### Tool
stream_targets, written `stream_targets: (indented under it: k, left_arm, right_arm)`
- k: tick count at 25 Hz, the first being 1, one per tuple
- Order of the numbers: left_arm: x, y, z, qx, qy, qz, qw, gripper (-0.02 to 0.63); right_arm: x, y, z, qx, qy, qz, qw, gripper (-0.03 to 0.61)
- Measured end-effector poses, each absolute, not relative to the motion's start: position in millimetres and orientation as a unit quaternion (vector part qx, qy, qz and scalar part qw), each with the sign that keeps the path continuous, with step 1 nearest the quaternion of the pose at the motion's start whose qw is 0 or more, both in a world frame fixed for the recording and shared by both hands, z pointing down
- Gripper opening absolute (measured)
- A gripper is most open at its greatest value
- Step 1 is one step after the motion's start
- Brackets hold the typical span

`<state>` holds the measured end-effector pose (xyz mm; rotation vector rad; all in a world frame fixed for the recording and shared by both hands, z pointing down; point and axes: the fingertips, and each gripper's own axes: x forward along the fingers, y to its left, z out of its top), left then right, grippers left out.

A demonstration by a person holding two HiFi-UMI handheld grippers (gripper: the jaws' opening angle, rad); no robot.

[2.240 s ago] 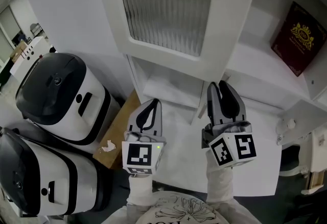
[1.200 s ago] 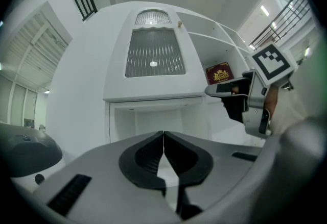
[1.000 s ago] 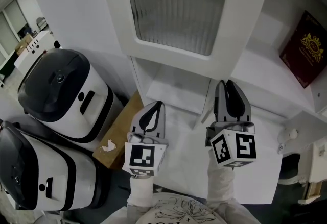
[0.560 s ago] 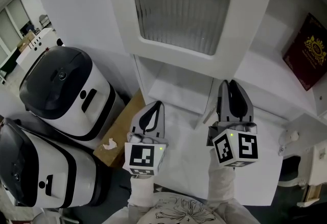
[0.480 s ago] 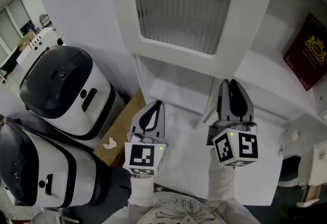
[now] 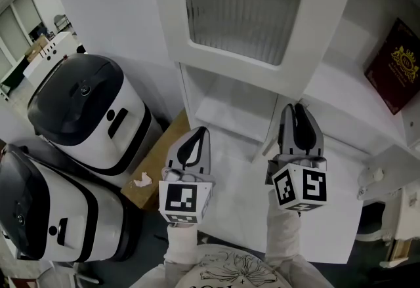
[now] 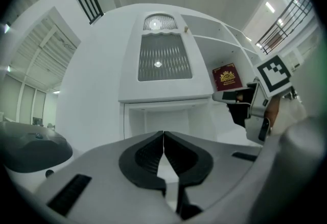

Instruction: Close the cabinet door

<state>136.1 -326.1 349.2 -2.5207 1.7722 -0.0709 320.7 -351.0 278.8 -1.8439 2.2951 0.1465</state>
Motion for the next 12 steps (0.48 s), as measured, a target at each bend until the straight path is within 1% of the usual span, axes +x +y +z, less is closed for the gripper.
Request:
stream_targets:
  k: [12]
  left_arm:
    - [133.1, -311.2, 329.0, -0.833, 0.552, -0.004, 0.041, 0.005]
  right_arm:
    - [318.6, -320.8, 299.6, -0.646, 0.76, 0.026, 0.065, 0.072]
